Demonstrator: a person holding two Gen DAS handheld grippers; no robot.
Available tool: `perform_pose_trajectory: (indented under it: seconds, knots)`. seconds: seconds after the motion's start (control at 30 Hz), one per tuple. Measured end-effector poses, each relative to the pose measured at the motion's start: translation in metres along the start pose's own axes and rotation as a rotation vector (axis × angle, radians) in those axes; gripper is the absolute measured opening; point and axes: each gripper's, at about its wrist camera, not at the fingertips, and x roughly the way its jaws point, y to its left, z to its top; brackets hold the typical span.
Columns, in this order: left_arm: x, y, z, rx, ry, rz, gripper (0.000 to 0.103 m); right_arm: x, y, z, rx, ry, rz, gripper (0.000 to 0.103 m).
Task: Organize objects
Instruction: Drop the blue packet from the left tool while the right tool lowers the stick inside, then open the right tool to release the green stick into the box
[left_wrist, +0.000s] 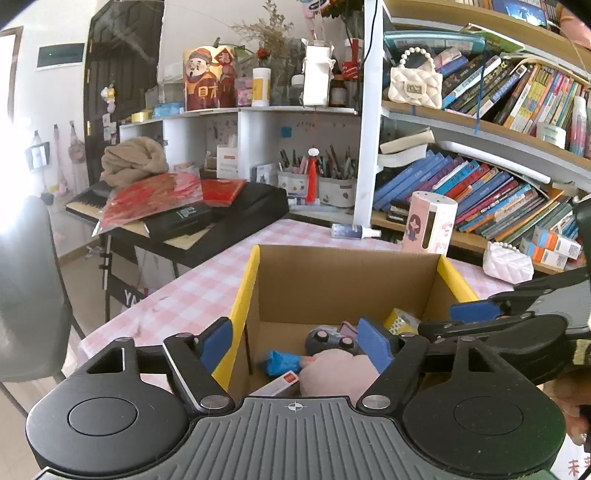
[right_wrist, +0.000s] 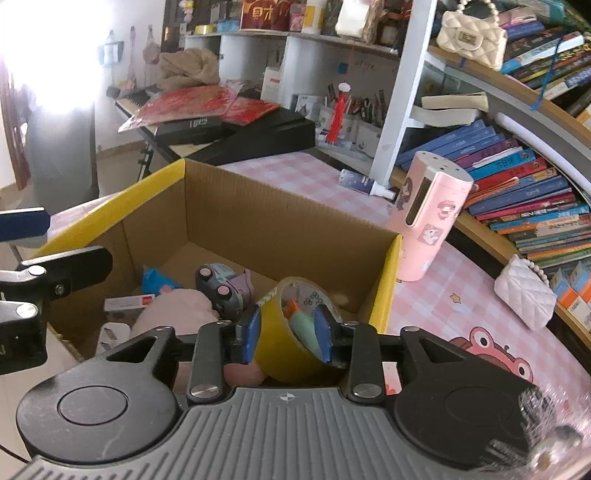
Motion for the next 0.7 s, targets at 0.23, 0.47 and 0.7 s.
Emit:
perform_pose_trajectory:
  seconds: [0.23,0.47,0.7]
  knots:
    - [-0.021,0.004,-0.003,-0.011,-0.027,-0.019,0.085,-0.033,0.003,-0.004,0.067,-0.05,-0.018,0.038]
    - [-0.039,0.009,-0.008,-0.016,-0.027,-0.036,0.088,-0.066,0.005,-0.014,0.155,-0.085,-0.062,0.046]
    - [-0.059,0.017,-0.017,-0.026,-0.017,-0.047,0.092,-0.099,0.013,-0.034,0.206,-0.11,-0.145,0.058]
